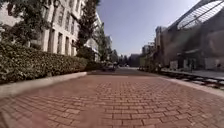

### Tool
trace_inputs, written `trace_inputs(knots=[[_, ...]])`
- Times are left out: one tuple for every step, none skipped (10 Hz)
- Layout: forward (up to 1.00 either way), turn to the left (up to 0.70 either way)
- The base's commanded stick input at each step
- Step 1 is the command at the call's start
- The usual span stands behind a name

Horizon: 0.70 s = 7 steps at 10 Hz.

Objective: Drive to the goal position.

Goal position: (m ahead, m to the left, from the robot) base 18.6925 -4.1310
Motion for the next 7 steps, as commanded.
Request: trace_inputs(knots=[[0.70,0.00],[0.70,0.00],[0.70,0.00],[0.70,0.00],[0.70,0.00],[0.70,0.00],[0.70,0.00]])
